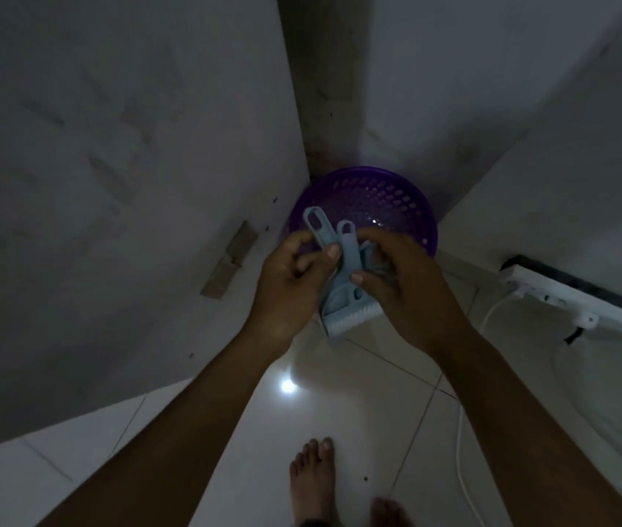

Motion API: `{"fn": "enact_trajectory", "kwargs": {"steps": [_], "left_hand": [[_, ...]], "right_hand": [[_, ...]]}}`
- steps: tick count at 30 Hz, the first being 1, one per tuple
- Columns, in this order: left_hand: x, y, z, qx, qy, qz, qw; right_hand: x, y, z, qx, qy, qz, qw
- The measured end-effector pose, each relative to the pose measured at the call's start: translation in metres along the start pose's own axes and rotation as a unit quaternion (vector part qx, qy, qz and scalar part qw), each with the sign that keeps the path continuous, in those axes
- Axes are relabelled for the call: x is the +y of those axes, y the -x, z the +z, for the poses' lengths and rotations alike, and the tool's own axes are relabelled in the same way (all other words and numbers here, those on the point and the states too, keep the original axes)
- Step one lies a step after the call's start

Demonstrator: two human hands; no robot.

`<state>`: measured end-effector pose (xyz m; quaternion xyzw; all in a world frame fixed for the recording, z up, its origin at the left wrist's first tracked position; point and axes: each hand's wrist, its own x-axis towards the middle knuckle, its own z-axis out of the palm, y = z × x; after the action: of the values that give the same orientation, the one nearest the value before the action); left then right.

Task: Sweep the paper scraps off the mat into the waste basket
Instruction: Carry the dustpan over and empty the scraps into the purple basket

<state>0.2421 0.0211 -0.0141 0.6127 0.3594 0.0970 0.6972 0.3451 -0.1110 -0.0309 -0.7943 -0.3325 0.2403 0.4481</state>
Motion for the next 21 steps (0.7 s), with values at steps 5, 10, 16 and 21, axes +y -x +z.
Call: {"fn": "enact_trajectory", "kwargs": {"steps": [5,10,16,21], "left_hand": [[0.011,0.027,0.001,-0.024,0.013,-0.039,0.999],[0.024,0.059,-0.004,-0.028,-0.005,-0.112,0.993],[0.028,0.070,-0.031,-0.033,-0.085,-0.087,0.992],[0.001,0.073,-0.052,-0.006,-0.163,-0.010,0.987]], "right_hand": [[-0.014,0.025,0.014,0.079,0.059,-0.012,0.995],[-0.027,0.043,0.008,0.045,-0.022,-0.019,0.999],[-0.032,0.060,0.014,-0.082,-0.043,-0.007,0.996],[-0.027,0.064,0.033,-0.200,-0.075,-0.004,0.977]]}}
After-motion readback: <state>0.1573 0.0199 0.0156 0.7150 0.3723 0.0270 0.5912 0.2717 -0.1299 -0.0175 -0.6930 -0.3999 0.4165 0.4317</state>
